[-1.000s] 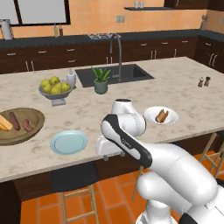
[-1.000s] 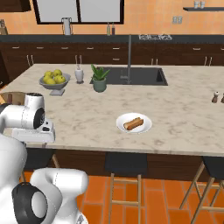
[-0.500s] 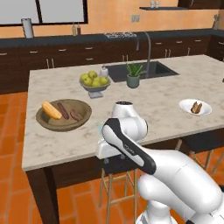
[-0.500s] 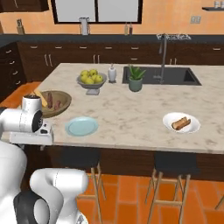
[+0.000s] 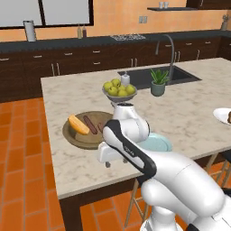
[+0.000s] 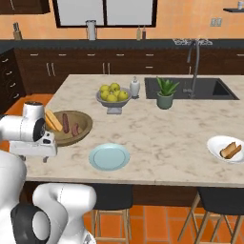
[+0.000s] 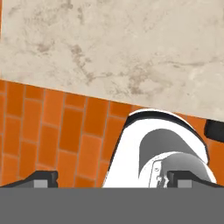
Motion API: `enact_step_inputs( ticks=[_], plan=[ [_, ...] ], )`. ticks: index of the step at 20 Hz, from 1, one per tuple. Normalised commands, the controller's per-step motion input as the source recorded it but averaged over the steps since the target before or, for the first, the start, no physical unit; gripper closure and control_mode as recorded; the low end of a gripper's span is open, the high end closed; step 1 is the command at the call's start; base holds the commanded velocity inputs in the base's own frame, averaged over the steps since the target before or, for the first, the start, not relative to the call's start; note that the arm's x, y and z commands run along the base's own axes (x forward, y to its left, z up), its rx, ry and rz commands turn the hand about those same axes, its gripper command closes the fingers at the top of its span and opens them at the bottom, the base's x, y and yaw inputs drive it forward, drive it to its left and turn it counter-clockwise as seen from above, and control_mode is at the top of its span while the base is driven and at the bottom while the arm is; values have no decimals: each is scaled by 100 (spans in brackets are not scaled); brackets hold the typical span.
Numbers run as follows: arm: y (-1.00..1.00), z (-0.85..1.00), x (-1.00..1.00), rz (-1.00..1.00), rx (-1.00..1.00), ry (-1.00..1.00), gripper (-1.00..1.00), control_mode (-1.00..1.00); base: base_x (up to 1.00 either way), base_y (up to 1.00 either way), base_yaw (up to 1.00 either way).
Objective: Place one bun and one sausage from the bowl on each plate.
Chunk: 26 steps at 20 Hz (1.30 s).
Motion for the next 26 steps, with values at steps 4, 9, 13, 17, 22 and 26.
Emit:
enact_step_inputs(
  ticks=[4,9,13,17,22,26],
  plan=[
    [14,76,85,1,5,-8,-100,-100,0,0,0],
    [38,60,77,5,9,-35,-100,-100,0,0,0],
    [24,15,77,6,4,-37,-100,-100,0,0,0],
    [5,-18,92,0,0,-20,-100,-100,0,0,0],
    [27,-42,76,0,0,-5,-100,-100,0,0,0],
    [59,-30,58,0,-5,0,-100,-100,0,0,0]
  ],
)
